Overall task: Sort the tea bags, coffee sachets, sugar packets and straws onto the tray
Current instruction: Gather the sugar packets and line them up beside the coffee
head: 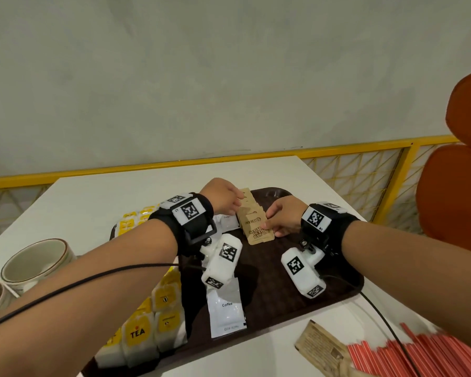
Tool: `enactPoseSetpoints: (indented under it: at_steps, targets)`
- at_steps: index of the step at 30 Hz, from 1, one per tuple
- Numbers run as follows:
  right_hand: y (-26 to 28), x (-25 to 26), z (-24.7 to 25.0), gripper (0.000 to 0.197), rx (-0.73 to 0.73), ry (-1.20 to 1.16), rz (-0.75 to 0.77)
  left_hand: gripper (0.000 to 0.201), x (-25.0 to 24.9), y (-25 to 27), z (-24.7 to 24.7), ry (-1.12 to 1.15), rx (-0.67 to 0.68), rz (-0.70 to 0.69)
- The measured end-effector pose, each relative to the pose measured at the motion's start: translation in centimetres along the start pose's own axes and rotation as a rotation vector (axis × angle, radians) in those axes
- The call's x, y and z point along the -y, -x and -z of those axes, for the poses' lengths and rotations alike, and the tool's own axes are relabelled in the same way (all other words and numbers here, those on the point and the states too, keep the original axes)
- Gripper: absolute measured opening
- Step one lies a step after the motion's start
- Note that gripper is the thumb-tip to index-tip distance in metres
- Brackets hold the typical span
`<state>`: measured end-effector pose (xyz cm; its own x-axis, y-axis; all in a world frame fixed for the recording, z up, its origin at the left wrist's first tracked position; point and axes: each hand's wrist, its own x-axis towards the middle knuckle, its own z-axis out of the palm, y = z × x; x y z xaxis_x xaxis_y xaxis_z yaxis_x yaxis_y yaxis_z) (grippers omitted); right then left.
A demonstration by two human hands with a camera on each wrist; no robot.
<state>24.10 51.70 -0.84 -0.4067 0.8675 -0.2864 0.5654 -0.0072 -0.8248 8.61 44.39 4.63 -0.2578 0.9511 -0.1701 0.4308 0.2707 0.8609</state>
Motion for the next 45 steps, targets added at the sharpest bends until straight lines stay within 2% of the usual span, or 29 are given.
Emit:
enactPoseSetpoints:
  at_steps: [5,8,11,13,18,26,40,45]
  targets:
    - [0.6,0.0,-0.1,0.027,-0.041,0.014,0.004,0.030,0.8,2.4,-0.9,0.212,0.072,0.138]
    - [1.1,0.2,0.0,0.028,-0.048,0.035,0.017,0.024,1.0,3.0,-1.0,0.332,0.114,0.214]
    - [1.4,0.5,0.1,0.028,-0.059,0.032,0.053,0.050,1.6,3.0,-1.0,0.383,0.124,0.229]
    - [1.5,0.6,0.1,0.028,-0.091,0.039,0.085,0.059,1.8,2.9,-1.1,0.399,0.137,0.234]
    - [1.0,0.9,0.0,0.031,-0.091,0.045,0.087,0.066,1.3,3.0,-1.8,0.406,0.159,0.256]
    - [0.7,1.2,-0.3,0.027,-0.127,0.028,0.075,0.064,1.1,2.8,-2.4,0.393,0.144,0.262]
    - [1.3,0.7,-0.2,0.029,-0.071,0.041,0.055,0.062,1.0,2.7,-2.3,0.323,0.146,0.254]
    - [1.1,0.9,-0.4,0.013,-0.131,0.076,0.065,0.060,1.0,2.7,-2.4,0.309,0.136,0.239]
